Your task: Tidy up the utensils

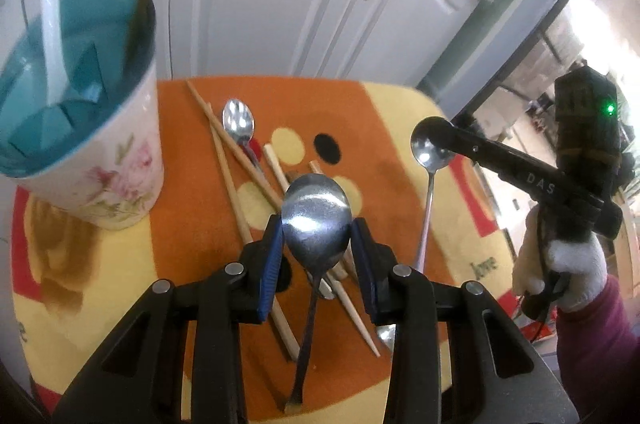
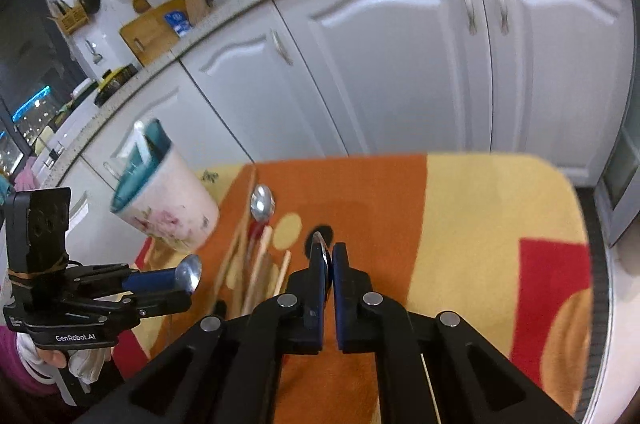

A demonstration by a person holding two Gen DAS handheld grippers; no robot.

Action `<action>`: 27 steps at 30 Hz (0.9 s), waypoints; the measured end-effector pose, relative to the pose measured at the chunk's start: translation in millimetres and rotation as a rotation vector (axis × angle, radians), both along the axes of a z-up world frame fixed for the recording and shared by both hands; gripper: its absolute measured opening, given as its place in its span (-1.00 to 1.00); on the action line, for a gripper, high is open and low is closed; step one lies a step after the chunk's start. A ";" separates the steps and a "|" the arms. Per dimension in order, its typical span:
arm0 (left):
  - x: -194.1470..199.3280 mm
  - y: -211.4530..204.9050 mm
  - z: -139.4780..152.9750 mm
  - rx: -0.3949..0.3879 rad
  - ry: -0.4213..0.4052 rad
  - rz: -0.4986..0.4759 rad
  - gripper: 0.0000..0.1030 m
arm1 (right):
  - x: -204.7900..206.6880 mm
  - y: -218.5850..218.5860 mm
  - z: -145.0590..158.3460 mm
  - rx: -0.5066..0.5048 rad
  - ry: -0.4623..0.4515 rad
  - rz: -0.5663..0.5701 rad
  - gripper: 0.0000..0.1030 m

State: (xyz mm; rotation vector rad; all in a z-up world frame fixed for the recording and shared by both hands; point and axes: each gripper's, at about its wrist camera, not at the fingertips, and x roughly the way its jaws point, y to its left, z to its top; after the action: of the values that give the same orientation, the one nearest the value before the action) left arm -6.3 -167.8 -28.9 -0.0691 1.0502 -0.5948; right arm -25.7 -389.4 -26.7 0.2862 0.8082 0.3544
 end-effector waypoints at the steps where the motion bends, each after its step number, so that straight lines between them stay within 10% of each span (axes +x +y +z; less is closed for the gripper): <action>1: -2.8 2.6 4.6 -0.014 -0.006 0.000 -0.73 | -3.2 1.0 5.9 -0.009 -0.015 -0.002 -0.94; 2: -5.6 4.9 8.6 -0.029 -0.006 -0.007 -0.95 | -6.2 2.3 11.6 -0.016 -0.028 0.000 -0.94; 17: -11.8 63.1 10.6 -0.044 0.016 0.102 -0.97 | -29.3 23.4 47.1 -0.067 -0.102 0.033 -0.94; 27: -0.4 114.5 -41.0 0.029 0.108 0.342 -0.47 | -27.4 28.0 47.7 -0.033 -0.097 0.059 -0.94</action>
State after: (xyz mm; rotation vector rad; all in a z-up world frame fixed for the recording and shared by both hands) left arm -6.7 -53.3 -70.0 -0.2527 1.1211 -0.2674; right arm -53.2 -361.4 21.0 0.2134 0.7272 0.4069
